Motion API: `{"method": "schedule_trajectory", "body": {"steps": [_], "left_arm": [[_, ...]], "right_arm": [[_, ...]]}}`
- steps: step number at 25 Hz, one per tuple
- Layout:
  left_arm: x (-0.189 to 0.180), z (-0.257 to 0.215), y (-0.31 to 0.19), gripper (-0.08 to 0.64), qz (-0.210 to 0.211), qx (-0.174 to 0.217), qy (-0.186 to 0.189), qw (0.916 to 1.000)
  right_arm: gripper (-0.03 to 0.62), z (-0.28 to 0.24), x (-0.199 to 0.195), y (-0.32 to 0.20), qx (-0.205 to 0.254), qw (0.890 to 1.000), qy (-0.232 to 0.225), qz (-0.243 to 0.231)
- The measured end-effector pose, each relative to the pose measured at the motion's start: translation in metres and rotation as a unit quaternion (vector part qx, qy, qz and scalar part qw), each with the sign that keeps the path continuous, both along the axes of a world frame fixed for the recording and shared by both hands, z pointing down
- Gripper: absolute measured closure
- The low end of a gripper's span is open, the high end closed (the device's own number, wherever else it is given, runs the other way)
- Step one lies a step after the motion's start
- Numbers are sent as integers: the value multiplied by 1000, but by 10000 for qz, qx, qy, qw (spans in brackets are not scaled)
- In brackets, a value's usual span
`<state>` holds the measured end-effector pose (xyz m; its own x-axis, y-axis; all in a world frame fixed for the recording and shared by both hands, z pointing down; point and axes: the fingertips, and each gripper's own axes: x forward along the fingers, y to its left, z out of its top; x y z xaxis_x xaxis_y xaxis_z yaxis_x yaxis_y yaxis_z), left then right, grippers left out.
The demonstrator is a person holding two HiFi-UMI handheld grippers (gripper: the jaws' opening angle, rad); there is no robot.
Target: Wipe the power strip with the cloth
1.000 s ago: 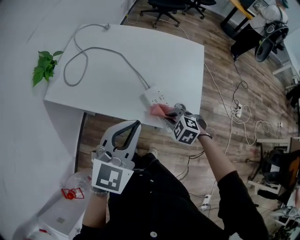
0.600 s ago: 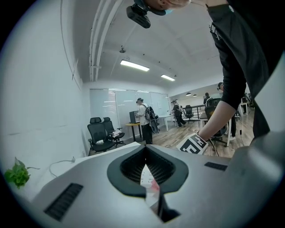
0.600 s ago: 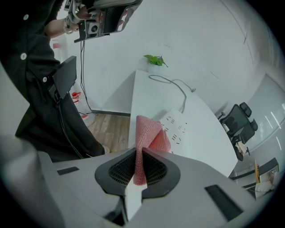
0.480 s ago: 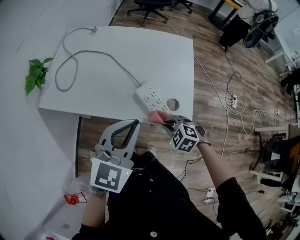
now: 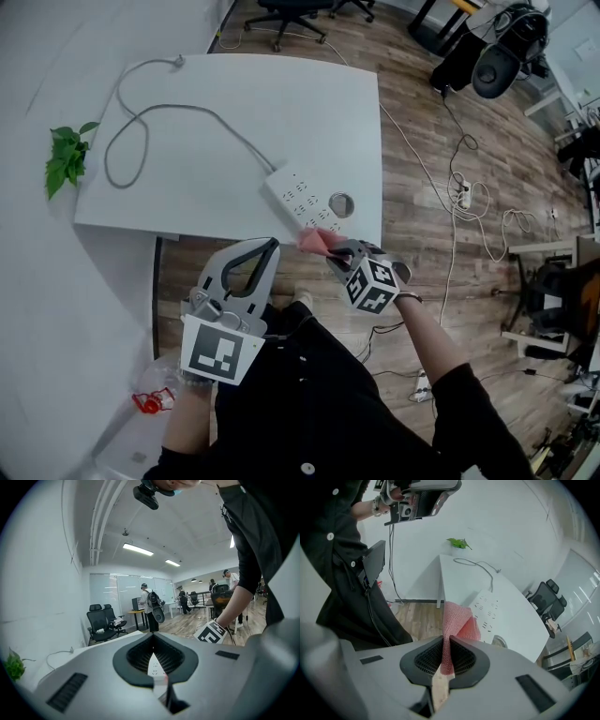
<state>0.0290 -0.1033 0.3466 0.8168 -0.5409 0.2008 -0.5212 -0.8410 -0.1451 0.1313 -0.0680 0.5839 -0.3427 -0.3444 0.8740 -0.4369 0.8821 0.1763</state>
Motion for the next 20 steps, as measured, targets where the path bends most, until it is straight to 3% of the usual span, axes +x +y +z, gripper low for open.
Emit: {"method": "schedule_trajectory", "body": {"steps": [5,9,14,20], "left_arm": [[5,-3,2,546,93,69,-6,9999],[6,-8,1,546,142,150,-7,9998],[8,-10,0,546,219,189,-84,9995],[16,-19,-1,546,262,257,-80,9993]], "right_arm": [[541,-2,1,0,163,9997,75,187],[541,-19,4,-5,362,9963,-251,743],[541,-57,16,-16,785,9817,-706,1583],[541,-103,21,-20,1272,9618,-1175,2122]]}}
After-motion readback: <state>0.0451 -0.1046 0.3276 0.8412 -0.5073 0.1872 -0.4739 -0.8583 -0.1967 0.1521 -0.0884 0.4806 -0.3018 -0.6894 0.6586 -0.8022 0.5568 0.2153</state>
